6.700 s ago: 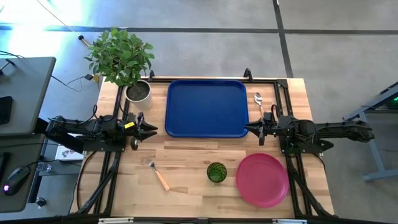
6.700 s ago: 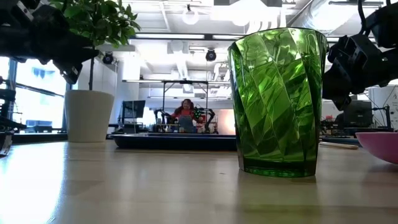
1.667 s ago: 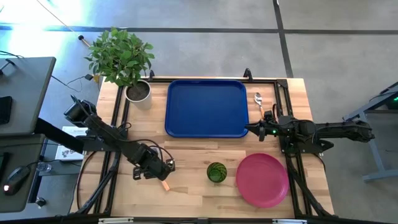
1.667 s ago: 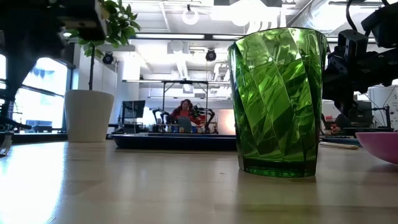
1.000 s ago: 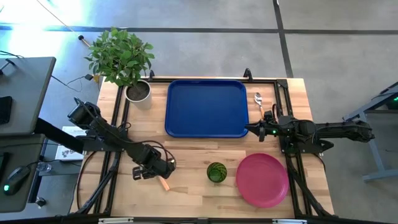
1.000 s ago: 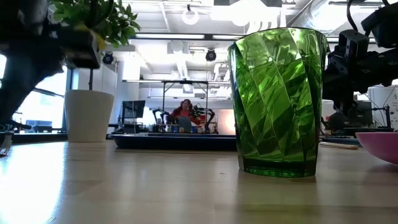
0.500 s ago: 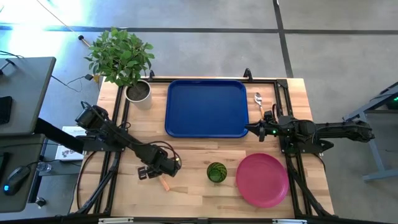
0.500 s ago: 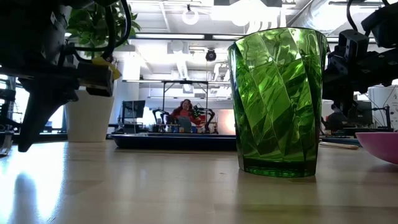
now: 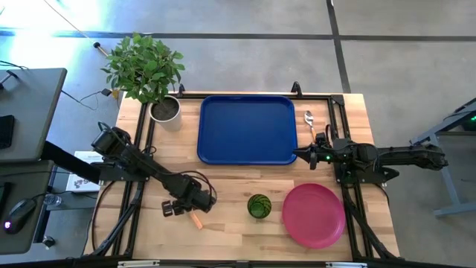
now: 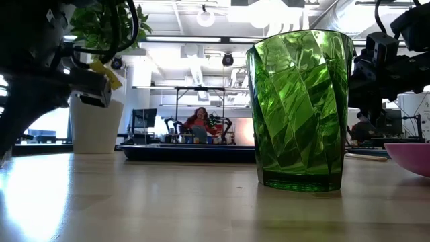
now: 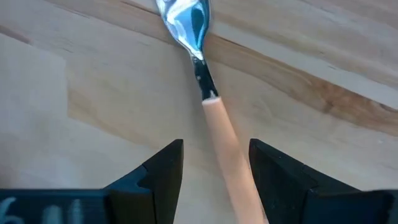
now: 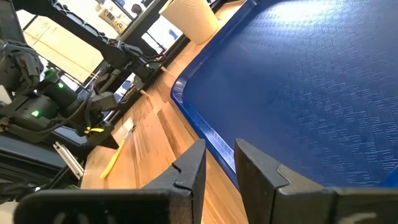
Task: Pick and place plate/cup/fork/spoon on tray
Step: Put the light orange fork on the blue serving tray
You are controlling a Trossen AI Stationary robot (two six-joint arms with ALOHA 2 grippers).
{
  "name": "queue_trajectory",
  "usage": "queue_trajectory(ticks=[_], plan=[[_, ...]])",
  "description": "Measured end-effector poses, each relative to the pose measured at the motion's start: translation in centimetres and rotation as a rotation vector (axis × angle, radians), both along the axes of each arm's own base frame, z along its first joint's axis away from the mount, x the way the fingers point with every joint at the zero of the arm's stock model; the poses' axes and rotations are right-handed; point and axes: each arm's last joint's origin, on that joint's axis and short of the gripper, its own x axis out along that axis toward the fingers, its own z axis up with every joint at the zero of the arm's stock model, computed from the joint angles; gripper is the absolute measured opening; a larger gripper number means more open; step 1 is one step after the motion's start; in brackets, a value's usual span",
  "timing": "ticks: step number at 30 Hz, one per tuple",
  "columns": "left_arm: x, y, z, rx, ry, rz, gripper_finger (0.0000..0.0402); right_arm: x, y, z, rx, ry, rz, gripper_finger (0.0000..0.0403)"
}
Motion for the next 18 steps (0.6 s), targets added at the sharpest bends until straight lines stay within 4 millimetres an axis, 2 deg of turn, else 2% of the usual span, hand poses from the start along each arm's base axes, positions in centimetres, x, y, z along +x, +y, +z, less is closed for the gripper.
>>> queue_trajectory(ticks=[5,12,18], plan=[[0.5,-0.2,-1.2,0.006,0.005,-0.004,0.0172,0.0,0.0,0.0,0.002,0.002,0.006,0.0075],[0.7,-0.3,-1.8,0.009,0.028,-0.006,0.0168,0.0,0.0,0.0,0.002,0.003,0.007,0.0075],[0.7,-0.2,-1.9,0.014,0.025,-0.017,0.0121,0.0,0.0,0.0,0.002,0.003,0.006,0.0075]])
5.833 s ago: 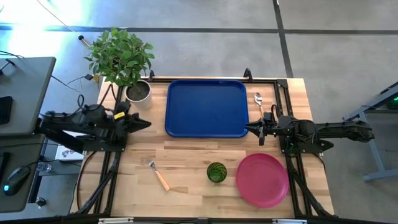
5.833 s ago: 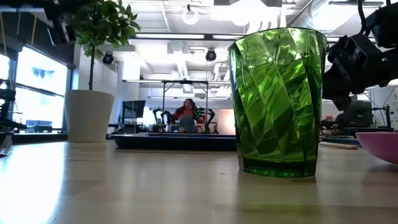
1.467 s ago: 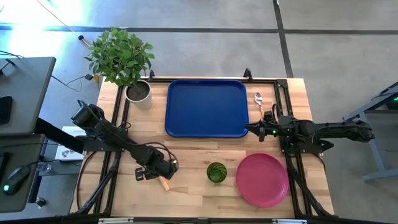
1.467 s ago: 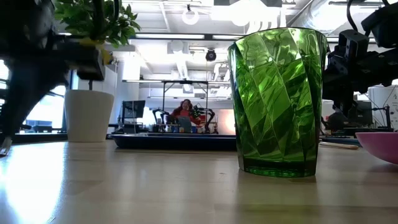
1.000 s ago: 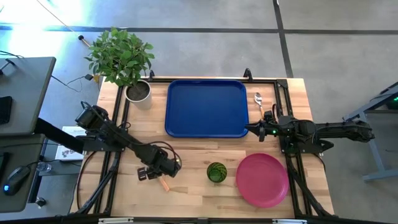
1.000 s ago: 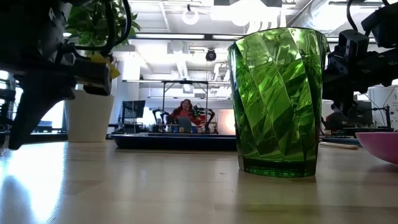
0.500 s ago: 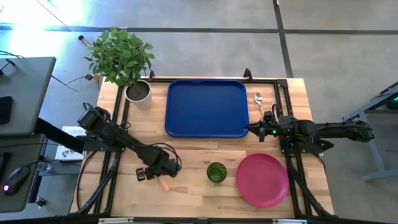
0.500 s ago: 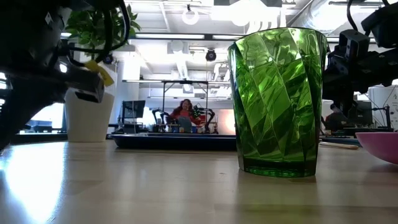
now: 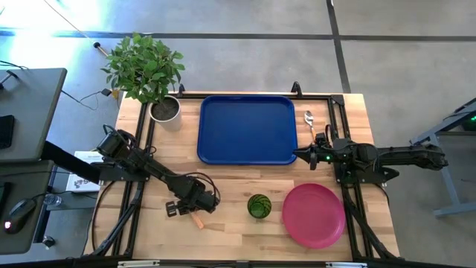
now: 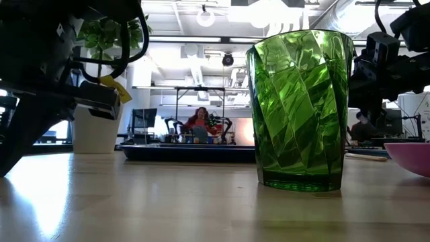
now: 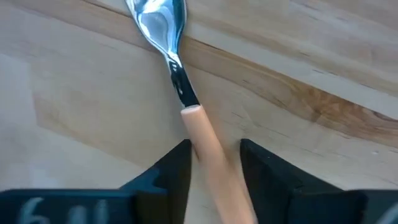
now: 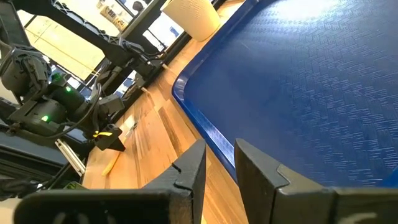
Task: Pick and place plate/cup/fork/spoon on tray
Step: Put the light orange fork on the blue serving tray
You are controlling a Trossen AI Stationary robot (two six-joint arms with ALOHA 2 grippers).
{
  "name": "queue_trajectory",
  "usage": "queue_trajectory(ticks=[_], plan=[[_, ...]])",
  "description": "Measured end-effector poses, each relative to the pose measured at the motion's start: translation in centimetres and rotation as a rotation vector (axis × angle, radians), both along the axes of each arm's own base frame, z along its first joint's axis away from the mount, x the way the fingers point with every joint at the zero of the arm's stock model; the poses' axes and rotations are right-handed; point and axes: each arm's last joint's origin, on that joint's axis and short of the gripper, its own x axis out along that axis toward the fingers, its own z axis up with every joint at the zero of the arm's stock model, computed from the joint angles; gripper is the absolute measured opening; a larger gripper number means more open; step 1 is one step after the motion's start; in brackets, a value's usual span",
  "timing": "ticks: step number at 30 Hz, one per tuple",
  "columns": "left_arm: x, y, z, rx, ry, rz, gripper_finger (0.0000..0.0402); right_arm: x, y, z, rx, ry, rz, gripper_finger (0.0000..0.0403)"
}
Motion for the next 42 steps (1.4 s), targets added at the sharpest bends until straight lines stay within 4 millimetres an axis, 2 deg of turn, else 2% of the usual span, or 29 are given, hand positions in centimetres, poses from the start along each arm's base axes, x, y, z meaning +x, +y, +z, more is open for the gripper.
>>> queue_trajectory(ticks=[5,8,17,29,36,42], plan=[[0.0,0.0,-0.1,0.004,-0.005,-0.007,0.0063,0.0,0.0,0.0,0.000,0.000,0.000,0.0075],[0.0,0.0,-0.1,0.001,-0.003,-0.016,0.0042,0.0,0.0,0.0,0.000,0.000,0.000,0.0075],[0.2,-0.2,0.3,-0.001,-0.031,-0.073,0.0044,0.0,0.0,0.0,0.000,0.000,0.000,0.0075],[2.4,-0.4,2.2,0.213,-0.227,-0.090,0.0042,0.0,0.0,0.0,0.000,-0.001,0.000,0.0075],[4.4,1.5,3.5,0.298,-0.312,-0.146,0.0042,0.0,0.0,0.0,0.007,-0.002,-0.002,0.0075],[6.3,5.0,4.6,0.356,-0.344,-0.221,0.0042,0.0,0.0,0.0,0.008,-0.002,-0.003,0.0075]])
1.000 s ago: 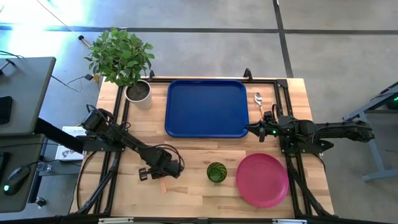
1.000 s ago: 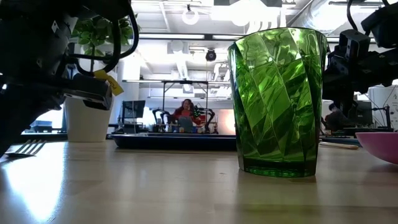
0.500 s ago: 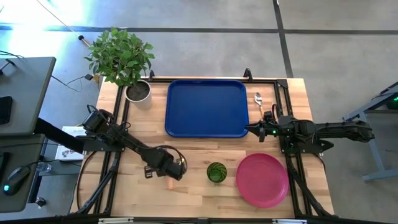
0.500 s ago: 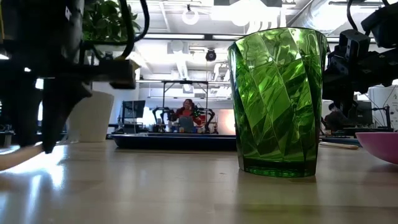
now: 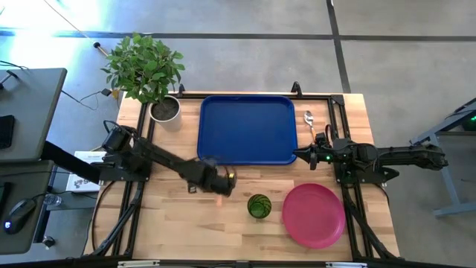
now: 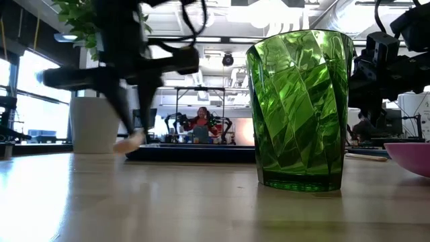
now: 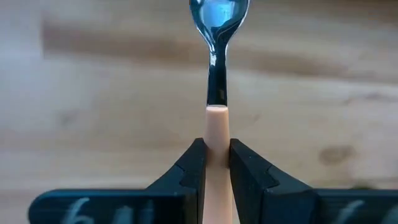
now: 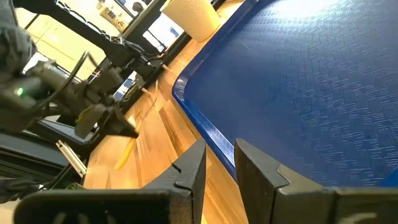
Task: Pick and place plate/cup/fork/spoon on tray
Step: Put the light orange fork on the blue serving tray
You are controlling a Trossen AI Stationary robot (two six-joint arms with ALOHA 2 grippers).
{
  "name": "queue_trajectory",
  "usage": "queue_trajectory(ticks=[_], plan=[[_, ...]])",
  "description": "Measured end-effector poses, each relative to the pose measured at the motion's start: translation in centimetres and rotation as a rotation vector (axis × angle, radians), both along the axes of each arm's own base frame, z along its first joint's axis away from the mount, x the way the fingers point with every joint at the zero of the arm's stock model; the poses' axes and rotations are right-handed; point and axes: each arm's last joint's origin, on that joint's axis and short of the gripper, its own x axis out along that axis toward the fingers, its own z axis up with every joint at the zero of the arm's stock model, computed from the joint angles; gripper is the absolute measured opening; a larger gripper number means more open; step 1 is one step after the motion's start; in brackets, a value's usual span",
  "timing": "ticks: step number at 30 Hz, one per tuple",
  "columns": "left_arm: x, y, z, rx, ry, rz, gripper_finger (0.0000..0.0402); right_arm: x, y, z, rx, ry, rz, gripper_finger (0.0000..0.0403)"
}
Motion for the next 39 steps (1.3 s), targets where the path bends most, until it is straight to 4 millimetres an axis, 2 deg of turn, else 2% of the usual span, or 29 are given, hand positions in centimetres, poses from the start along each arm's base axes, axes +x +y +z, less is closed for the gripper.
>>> queue_trajectory(ticks=[6,17,27,32,39], plan=[[1.2,3.9,1.1,0.075,0.019,-0.057,0.0042,0.0,0.0,0.0,0.001,0.000,0.000,0.0075],[1.9,12.4,2.6,0.107,0.077,-0.106,0.0042,0.0,0.0,0.0,0.003,-0.001,-0.001,0.0075],[0.6,19.5,2.8,0.067,0.098,-0.093,0.0042,0.0,0.0,0.0,0.003,-0.001,-0.002,0.0075],[-0.3,21.8,2.8,0.074,0.116,-0.093,0.0042,0.0,0.0,0.0,0.003,-0.001,-0.002,0.0075],[-1.5,23.7,2.7,0.065,0.160,-0.100,0.0042,0.0,0.0,0.0,-0.001,-0.002,-0.015,0.0075]])
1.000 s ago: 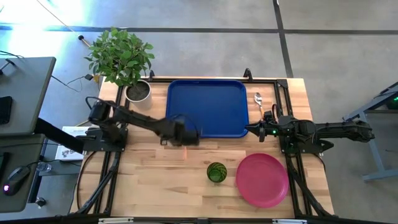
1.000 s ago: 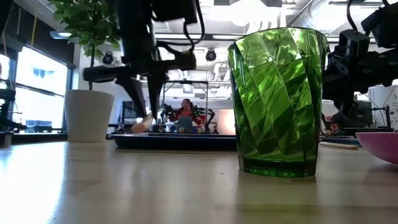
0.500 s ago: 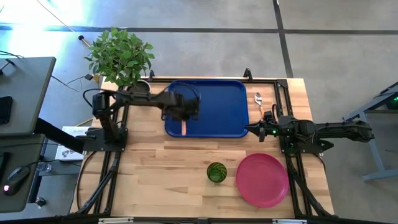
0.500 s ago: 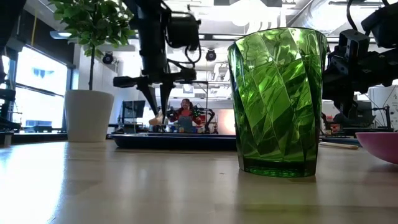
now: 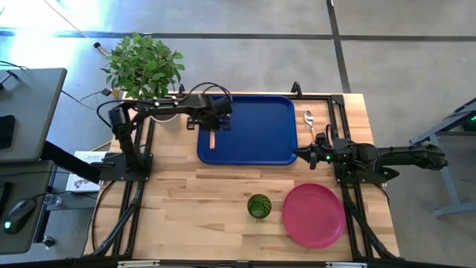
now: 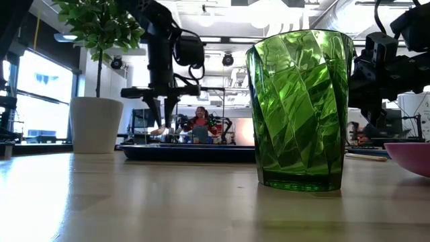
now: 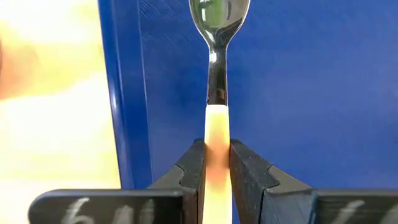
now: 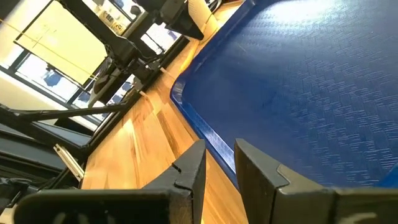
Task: Pick and place plate/cup/fork/spoon on tray
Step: Put the light orange fork on the blue serving tray
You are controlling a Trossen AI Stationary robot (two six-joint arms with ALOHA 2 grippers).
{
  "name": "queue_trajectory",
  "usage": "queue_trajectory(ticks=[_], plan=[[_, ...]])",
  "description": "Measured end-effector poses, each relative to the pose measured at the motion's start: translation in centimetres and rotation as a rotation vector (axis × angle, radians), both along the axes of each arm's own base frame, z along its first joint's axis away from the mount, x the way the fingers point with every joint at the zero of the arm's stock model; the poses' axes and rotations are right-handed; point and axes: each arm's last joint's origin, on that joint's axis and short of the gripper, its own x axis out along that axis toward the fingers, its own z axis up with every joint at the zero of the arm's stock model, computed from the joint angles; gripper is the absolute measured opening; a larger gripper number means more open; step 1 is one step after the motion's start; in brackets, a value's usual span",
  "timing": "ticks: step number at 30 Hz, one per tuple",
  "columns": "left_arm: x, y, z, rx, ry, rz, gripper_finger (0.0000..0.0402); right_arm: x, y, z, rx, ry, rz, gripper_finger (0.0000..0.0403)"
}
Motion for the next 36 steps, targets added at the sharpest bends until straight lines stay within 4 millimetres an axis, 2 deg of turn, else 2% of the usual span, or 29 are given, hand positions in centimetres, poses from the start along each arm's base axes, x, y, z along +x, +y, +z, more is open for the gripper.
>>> queue_trajectory(ticks=[12,23,36], plan=[[-0.3,0.6,0.0,0.002,0.004,-0.008,0.0042,0.0,0.0,0.0,0.000,0.000,0.000,0.0075],[-0.1,0.8,-0.9,-0.039,0.015,-0.016,0.0042,0.0,0.0,0.0,0.018,-0.004,-0.006,0.0075],[-0.9,0.8,-2.0,-0.092,0.032,-0.003,0.0042,0.0,0.0,0.0,0.015,-0.003,-0.005,0.0075]])
